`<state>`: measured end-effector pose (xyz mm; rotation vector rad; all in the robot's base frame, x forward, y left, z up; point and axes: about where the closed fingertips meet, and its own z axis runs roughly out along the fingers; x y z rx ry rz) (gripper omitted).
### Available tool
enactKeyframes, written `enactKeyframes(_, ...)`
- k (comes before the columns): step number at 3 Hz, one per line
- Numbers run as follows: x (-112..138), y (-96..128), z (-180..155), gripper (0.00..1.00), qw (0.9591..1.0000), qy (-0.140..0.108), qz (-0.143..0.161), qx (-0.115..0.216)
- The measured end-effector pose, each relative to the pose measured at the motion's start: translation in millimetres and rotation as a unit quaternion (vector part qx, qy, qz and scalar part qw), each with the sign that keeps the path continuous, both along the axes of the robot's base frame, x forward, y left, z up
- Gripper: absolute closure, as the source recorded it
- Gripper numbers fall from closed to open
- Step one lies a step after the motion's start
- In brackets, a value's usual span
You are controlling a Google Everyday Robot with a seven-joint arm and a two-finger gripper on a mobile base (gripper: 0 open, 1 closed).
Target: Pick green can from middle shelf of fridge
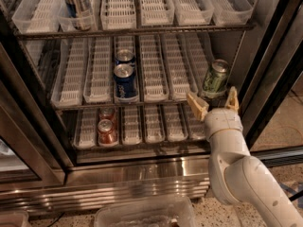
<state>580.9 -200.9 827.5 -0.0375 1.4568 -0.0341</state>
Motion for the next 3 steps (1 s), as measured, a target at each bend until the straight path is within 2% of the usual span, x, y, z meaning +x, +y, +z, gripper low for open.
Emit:
enactKeyframes(2,18.1,-14.7,3.7,0.23,0.9997,-0.013,-0.02,-0.003)
enactKeyframes(3,54.6,-26.4,13.1,0.24,0.9992,-0.029,-0.026,-0.011)
